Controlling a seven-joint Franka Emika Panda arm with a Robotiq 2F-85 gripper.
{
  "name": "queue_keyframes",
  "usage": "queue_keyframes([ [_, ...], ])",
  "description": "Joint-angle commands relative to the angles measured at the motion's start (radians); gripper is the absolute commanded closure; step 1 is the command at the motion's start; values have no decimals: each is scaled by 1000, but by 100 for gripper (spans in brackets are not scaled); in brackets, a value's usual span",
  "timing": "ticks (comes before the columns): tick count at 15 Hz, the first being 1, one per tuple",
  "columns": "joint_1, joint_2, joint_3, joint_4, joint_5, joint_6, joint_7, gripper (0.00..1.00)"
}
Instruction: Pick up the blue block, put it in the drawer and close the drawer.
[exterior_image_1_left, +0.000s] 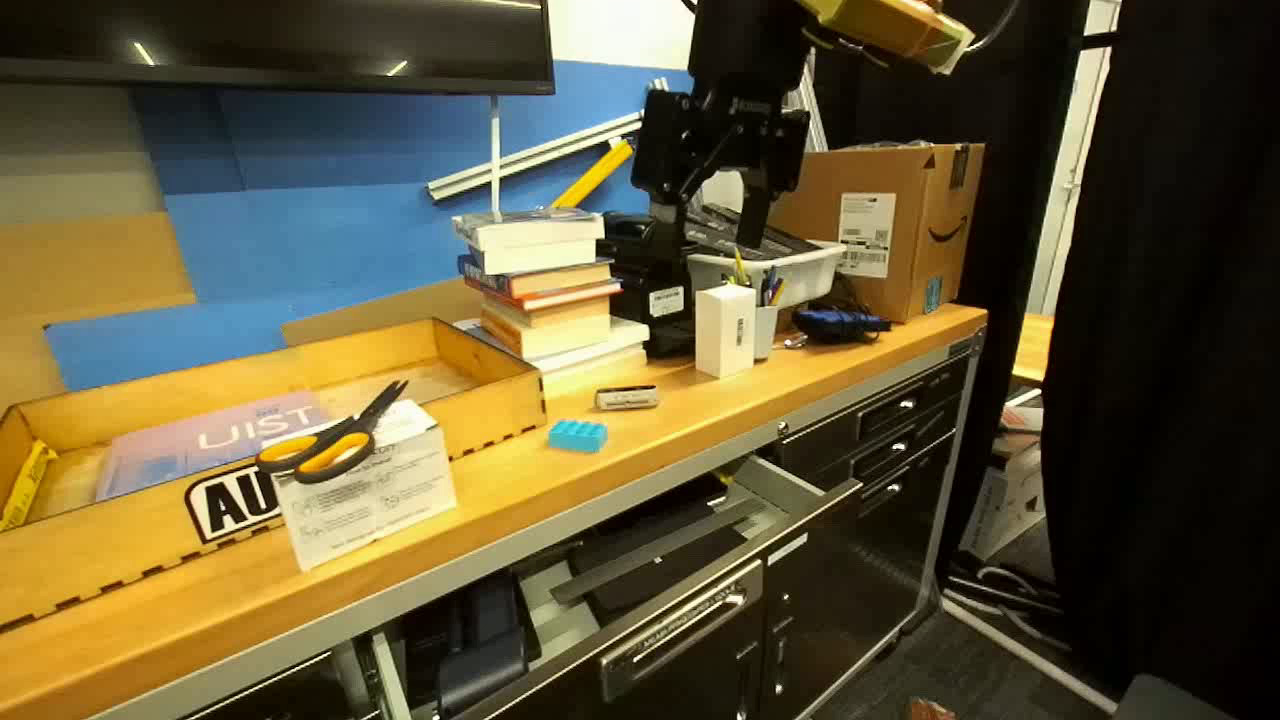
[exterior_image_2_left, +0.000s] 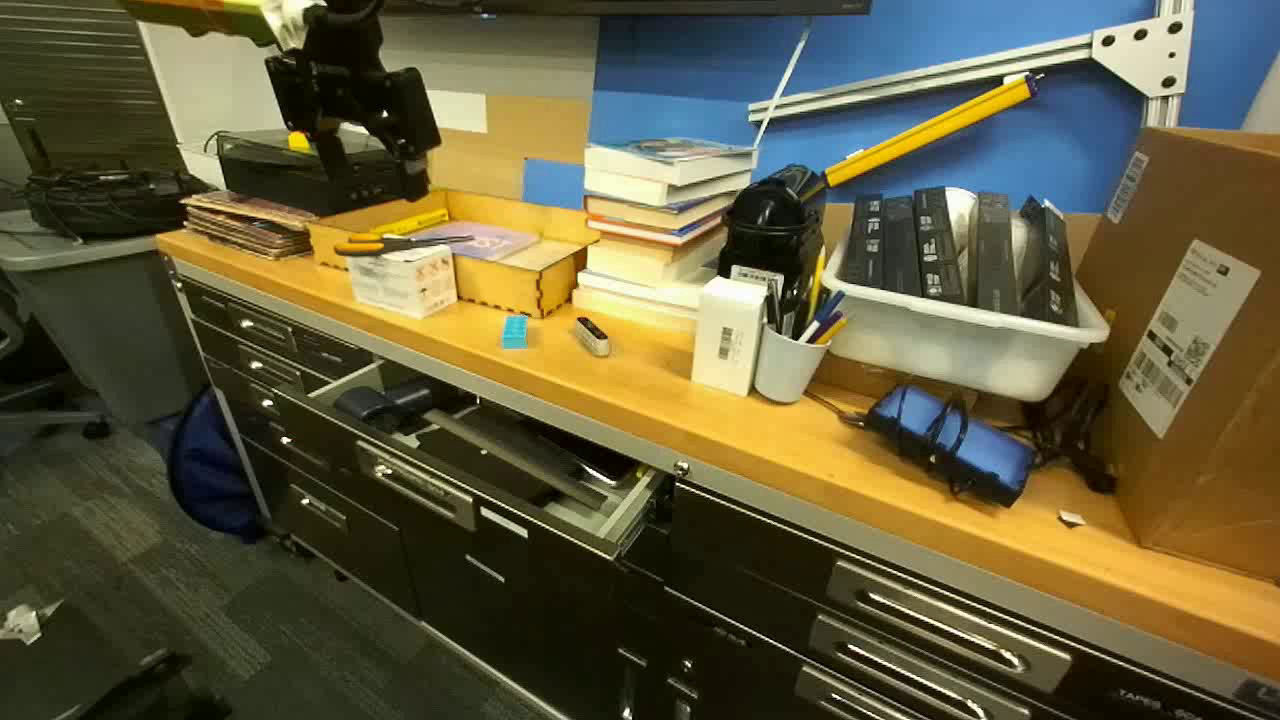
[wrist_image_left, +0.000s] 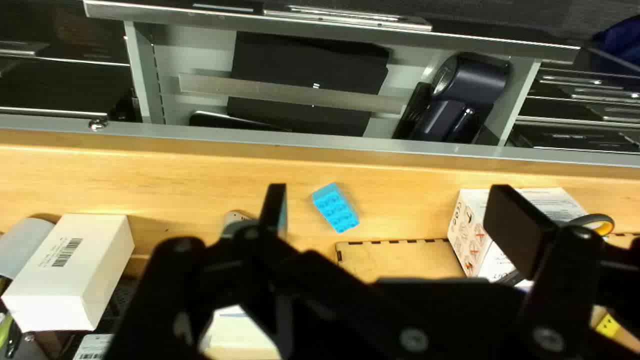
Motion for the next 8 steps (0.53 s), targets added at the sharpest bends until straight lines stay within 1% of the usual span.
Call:
queue_keyframes([
  [1, -4, 0, 3, 7, 1, -2, -1, 0],
  [5, -4, -5, 3, 18, 1, -2, -1, 0],
  [7, -22, 74, 41, 80, -39, 28, 89, 0],
  [8, -28, 140, 62, 126, -70, 48, 126, 0],
])
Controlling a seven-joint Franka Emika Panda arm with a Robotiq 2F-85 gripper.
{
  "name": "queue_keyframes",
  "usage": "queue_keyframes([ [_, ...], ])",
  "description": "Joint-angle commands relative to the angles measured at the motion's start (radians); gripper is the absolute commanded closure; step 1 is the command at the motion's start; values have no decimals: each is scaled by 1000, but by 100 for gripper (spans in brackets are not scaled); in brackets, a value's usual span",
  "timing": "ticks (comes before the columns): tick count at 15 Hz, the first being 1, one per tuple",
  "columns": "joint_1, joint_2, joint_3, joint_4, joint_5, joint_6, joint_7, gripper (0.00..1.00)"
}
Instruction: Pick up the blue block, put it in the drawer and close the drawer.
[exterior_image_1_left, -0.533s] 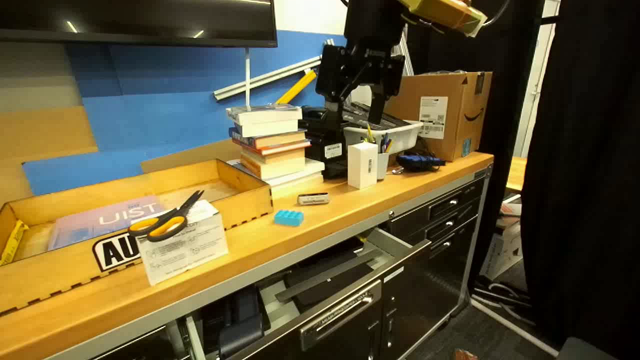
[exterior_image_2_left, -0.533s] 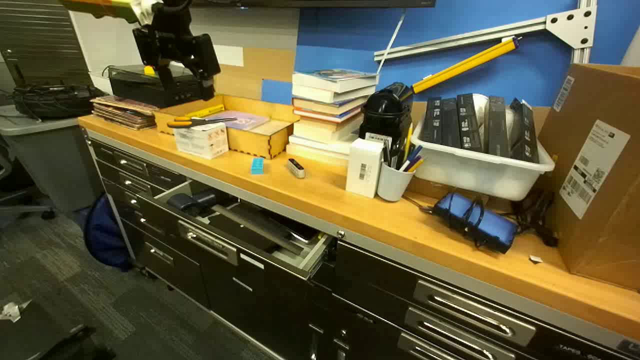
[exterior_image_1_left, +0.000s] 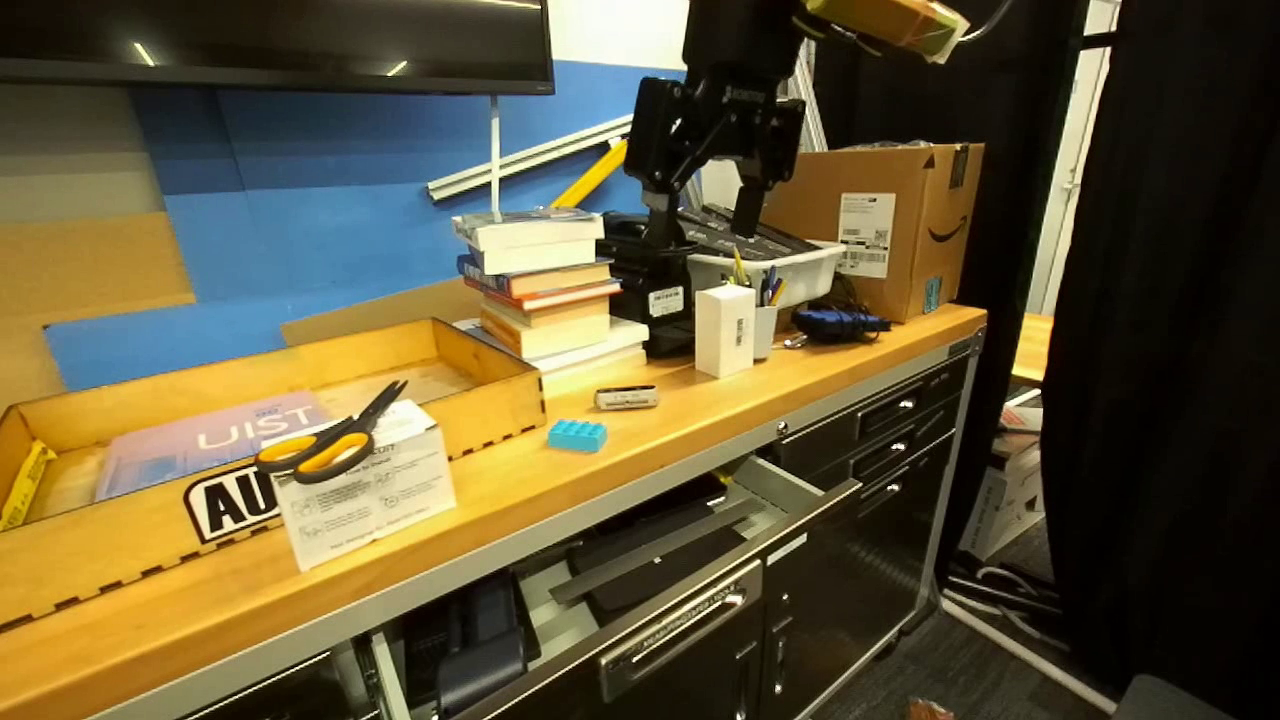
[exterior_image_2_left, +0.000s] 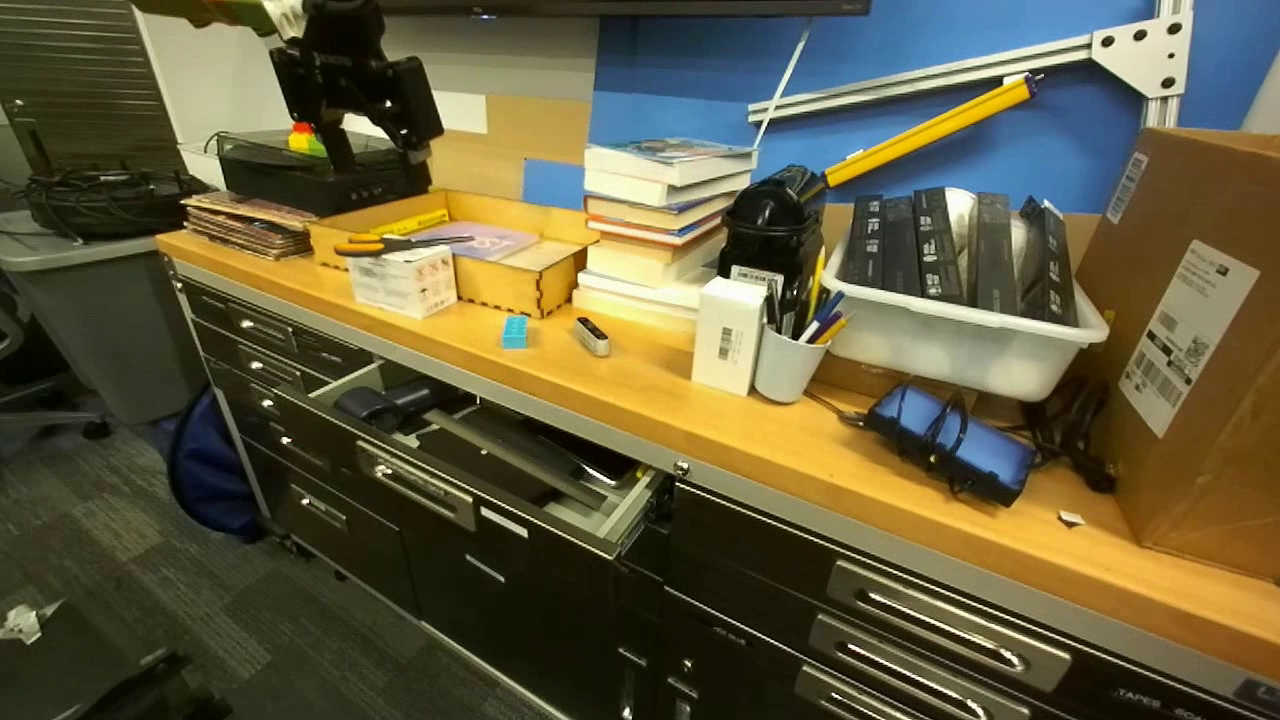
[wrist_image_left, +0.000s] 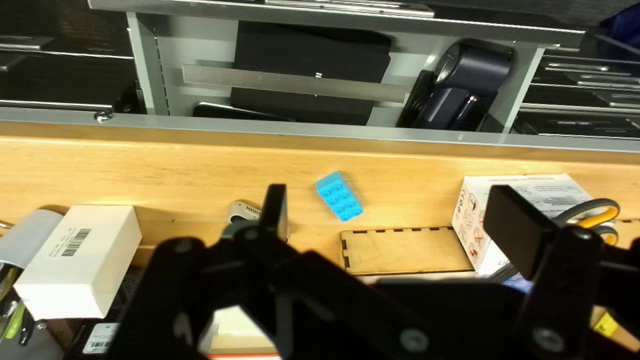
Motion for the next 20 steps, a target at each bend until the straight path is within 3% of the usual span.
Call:
queue_keyframes([
  [1, -30, 179, 71, 140, -93, 61, 138, 0],
  [5, -17, 416, 111, 309, -227, 109, 235, 0],
  [10, 30, 678, 79, 499, -281, 74, 207, 0],
  [19, 36, 851, 43, 533, -192, 89, 128, 0],
  [20, 44, 860, 31, 532, -208, 105, 151, 5],
])
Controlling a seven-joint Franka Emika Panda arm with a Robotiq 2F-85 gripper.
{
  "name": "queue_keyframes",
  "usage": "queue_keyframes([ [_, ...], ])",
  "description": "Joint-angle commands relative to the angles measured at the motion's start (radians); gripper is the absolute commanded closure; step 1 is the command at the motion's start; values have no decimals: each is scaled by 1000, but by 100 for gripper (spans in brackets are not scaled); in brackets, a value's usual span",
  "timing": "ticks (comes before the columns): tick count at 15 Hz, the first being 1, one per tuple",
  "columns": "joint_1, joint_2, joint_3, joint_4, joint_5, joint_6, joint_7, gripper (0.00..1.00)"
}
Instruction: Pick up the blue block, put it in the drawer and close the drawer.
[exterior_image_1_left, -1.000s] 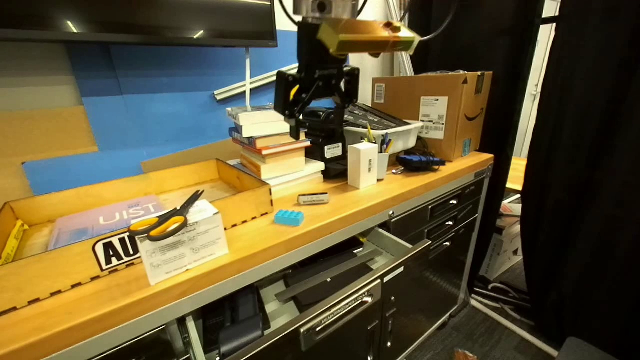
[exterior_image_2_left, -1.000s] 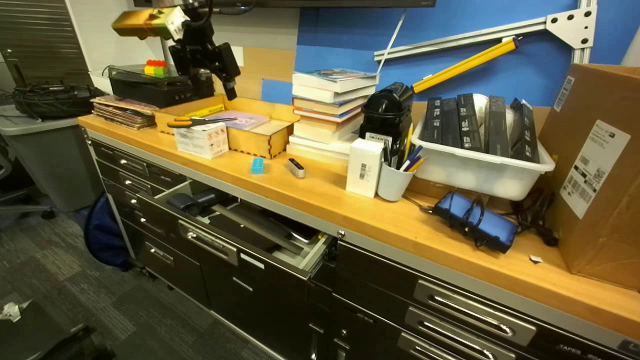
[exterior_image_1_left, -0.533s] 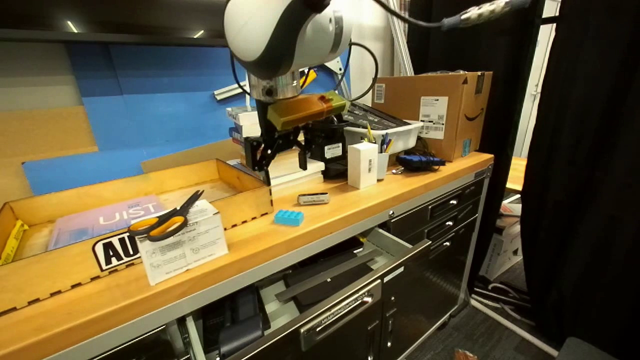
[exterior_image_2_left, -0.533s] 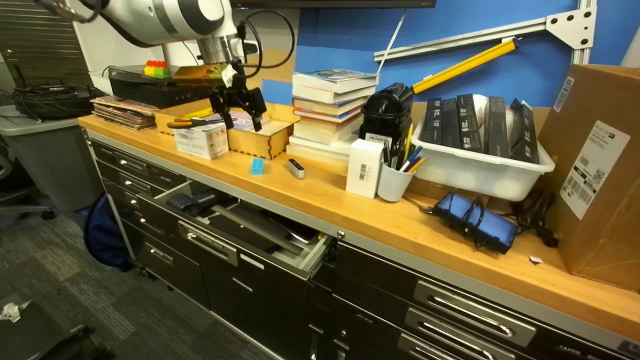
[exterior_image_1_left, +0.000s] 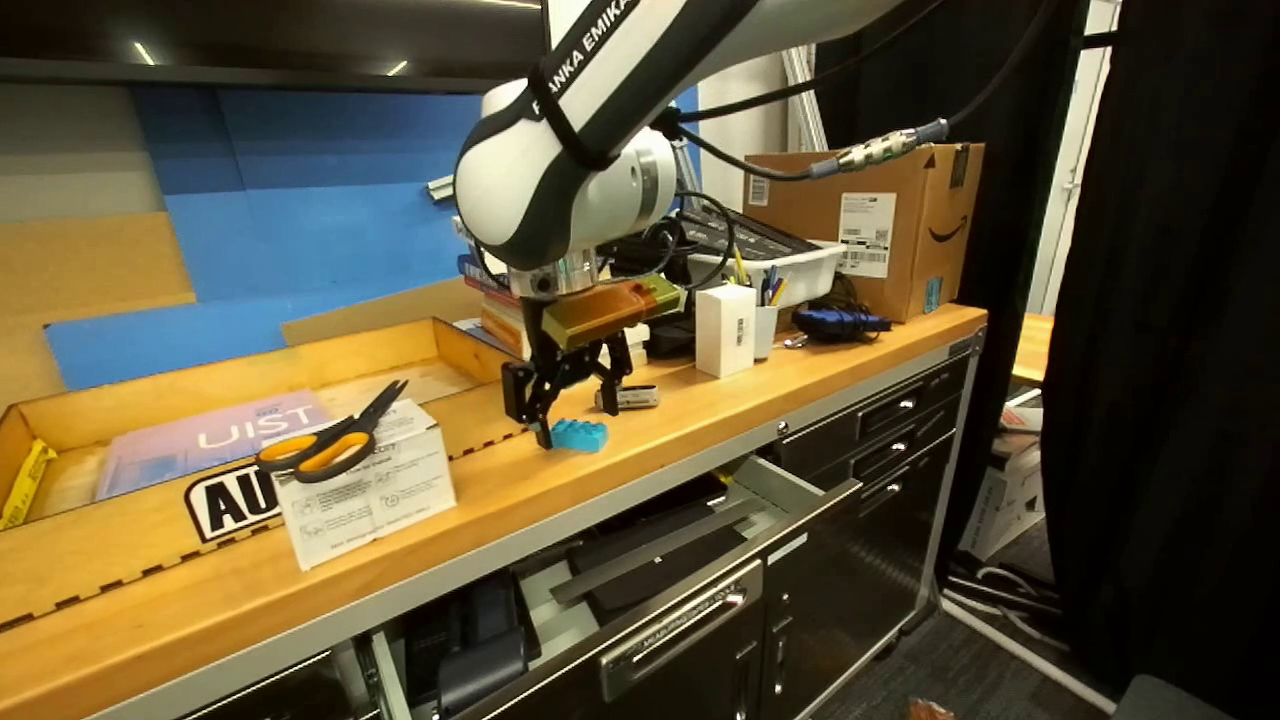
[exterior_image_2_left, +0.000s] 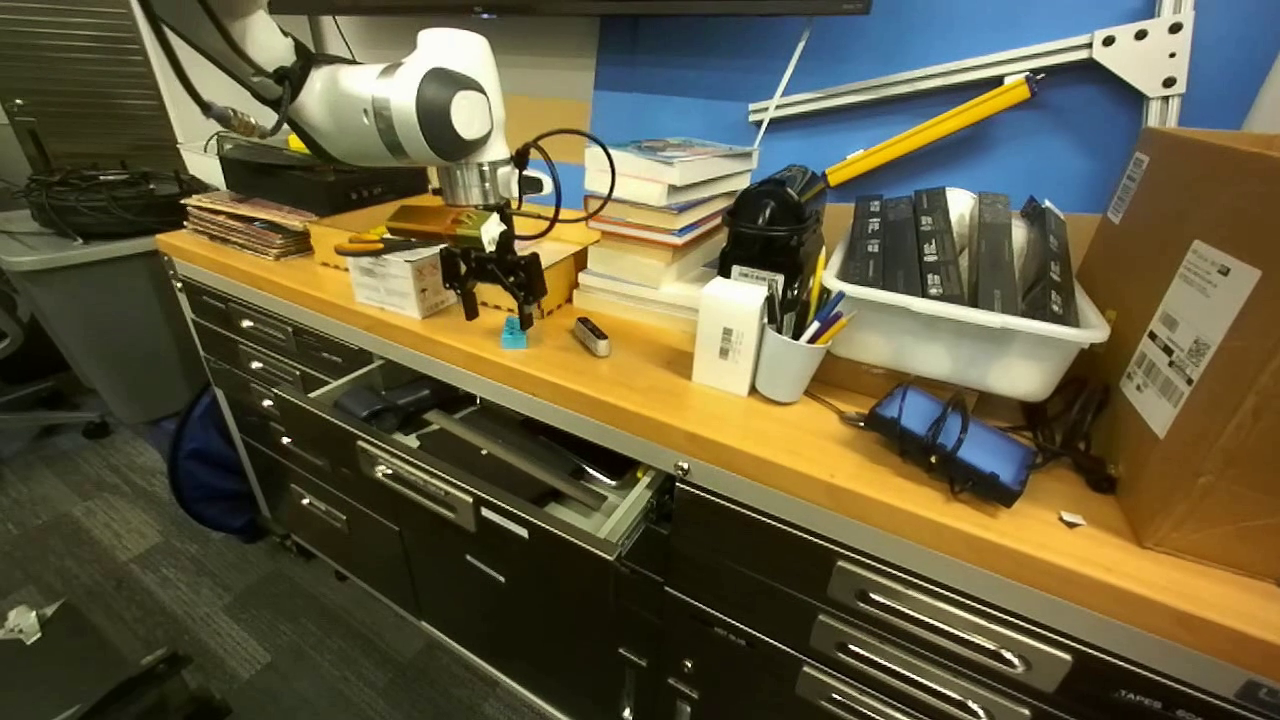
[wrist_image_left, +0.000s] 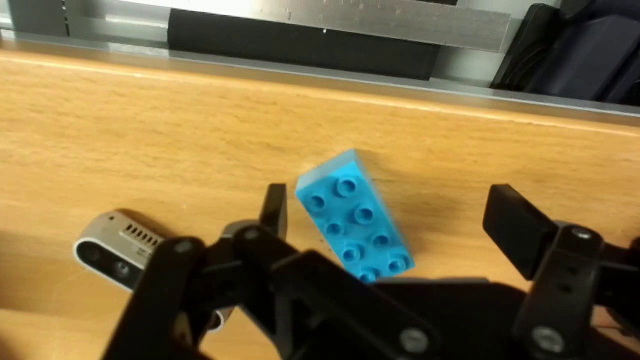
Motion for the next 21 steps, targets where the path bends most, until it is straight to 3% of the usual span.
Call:
queue_keyframes([
  [1, 27, 39, -38, 43, 0, 6, 7, 10],
  [2, 34, 48, -47, 47, -11, 12, 18, 29],
  [4, 43, 58, -60, 57, -18, 18, 21, 38],
  [7, 41, 51, -61, 52, 6, 18, 12, 62],
  [10, 23, -33, -44, -34, 52, -11, -27, 86],
  [17, 17, -243, -49, -320, 69, 17, 13, 89],
  [21, 41, -246, -46, -391, 24, 92, 118, 89],
])
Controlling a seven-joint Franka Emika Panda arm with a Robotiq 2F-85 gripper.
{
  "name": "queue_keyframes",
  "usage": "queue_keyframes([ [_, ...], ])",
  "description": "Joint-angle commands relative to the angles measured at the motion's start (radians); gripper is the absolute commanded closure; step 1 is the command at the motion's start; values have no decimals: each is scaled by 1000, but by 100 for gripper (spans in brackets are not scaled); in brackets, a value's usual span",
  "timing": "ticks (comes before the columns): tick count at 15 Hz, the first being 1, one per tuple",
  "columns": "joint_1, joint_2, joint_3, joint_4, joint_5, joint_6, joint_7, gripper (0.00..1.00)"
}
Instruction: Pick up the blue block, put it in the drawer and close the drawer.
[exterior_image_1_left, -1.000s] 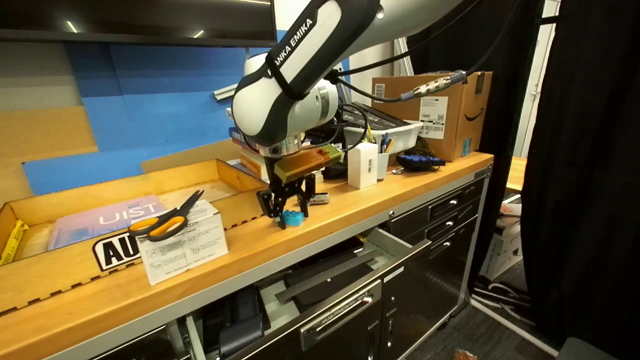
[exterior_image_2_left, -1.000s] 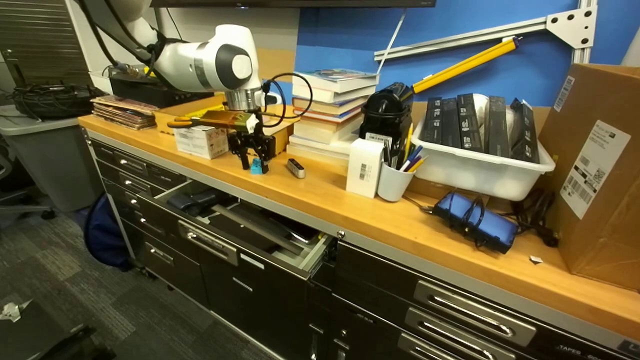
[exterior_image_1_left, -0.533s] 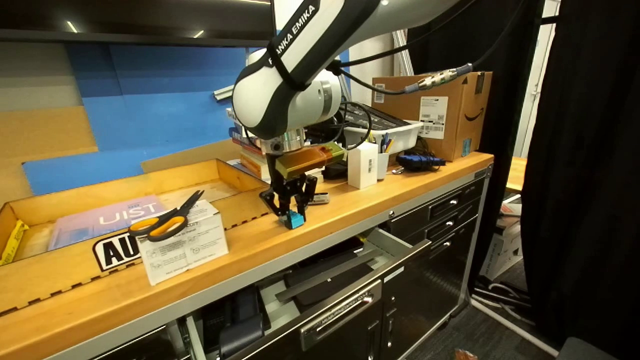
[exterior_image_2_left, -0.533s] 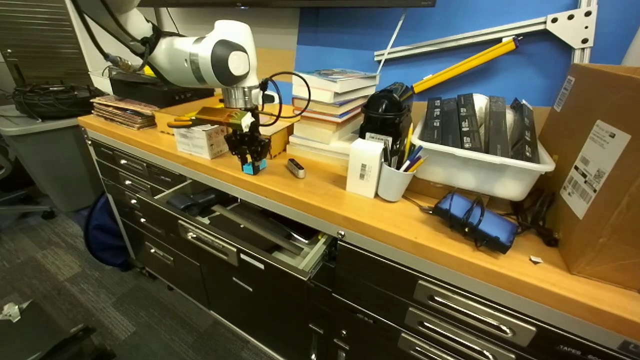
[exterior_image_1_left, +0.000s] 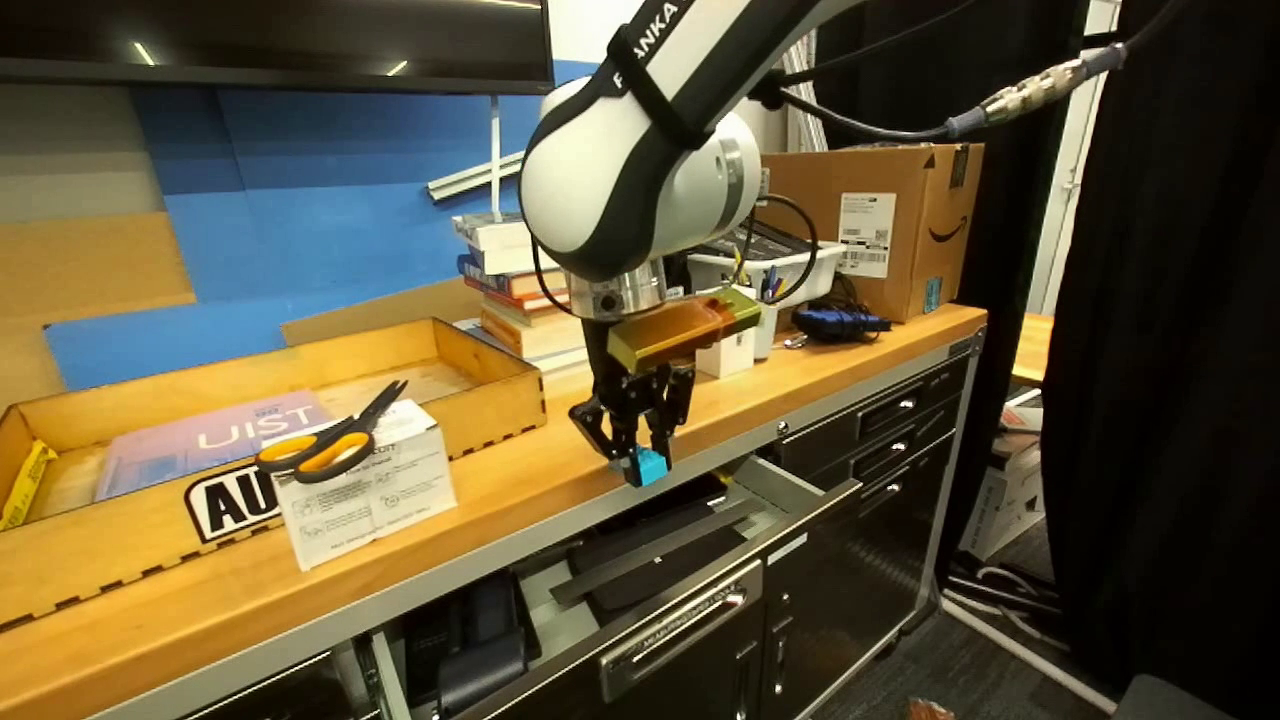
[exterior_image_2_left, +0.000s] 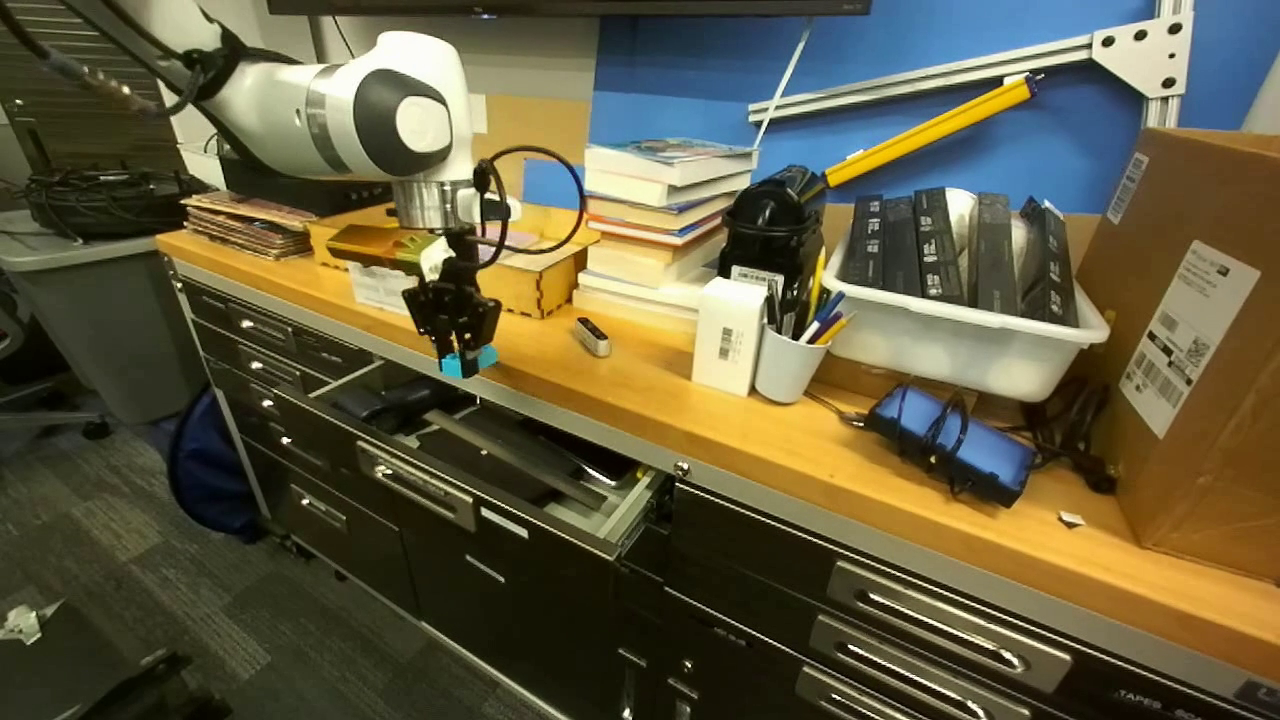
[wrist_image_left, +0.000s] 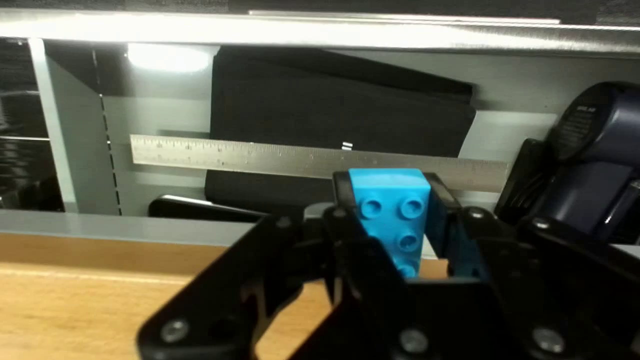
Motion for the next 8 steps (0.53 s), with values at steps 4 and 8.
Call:
queue_keyframes([
  [4, 52, 36, 16, -75, -44, 115, 128, 89],
  [8, 71, 63, 12, -68, -33, 102, 161, 37],
])
